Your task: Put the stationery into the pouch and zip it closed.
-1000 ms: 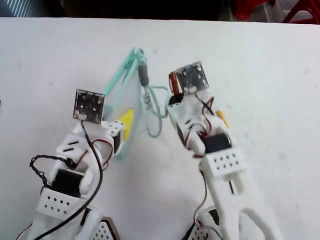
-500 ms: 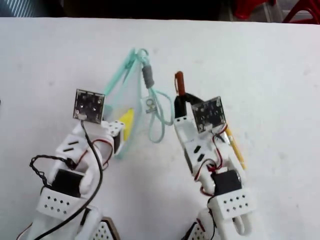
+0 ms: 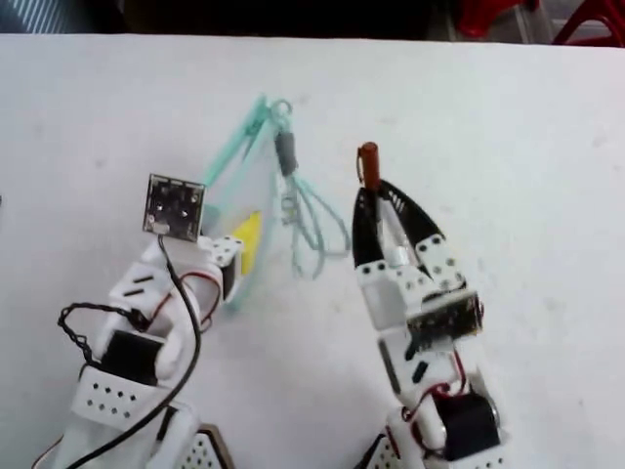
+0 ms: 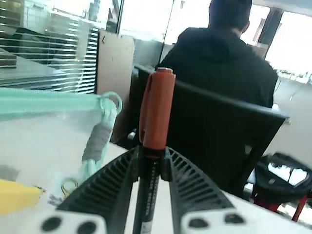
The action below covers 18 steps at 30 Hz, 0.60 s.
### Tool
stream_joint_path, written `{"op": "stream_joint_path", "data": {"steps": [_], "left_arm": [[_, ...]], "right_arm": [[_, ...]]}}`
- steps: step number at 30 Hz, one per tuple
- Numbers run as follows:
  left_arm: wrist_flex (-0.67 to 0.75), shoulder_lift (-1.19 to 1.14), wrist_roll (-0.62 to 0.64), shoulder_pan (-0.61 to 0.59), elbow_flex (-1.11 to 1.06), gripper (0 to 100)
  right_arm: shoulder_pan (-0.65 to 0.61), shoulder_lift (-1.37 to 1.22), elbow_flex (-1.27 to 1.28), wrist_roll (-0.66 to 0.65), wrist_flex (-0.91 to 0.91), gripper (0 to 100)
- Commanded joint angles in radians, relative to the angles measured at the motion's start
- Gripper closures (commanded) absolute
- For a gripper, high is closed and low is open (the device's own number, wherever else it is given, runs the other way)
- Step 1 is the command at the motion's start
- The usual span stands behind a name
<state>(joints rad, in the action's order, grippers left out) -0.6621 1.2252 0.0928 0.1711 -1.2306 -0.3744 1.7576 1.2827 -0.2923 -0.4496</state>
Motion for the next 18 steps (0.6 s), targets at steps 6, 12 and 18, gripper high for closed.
{"op": "stream_joint_path", "data": {"steps": [6, 12, 18], "left_arm": [[0.032, -0.002, -0.011, 0.004, 0.003, 80], [0.032, -0.002, -0.011, 0.004, 0.002, 80], [0.028, -0.002, -0.002, -0.004, 0.002, 80]], "right_arm": [[-0.016, -0.041, -0.368, -0.075, -0.099, 98.3], [-0.097, -0.234, -0.578, -0.075, -0.209, 98.3], [-0.189, -0.41, -0.674, -0.077, -0.268, 98.3]]}}
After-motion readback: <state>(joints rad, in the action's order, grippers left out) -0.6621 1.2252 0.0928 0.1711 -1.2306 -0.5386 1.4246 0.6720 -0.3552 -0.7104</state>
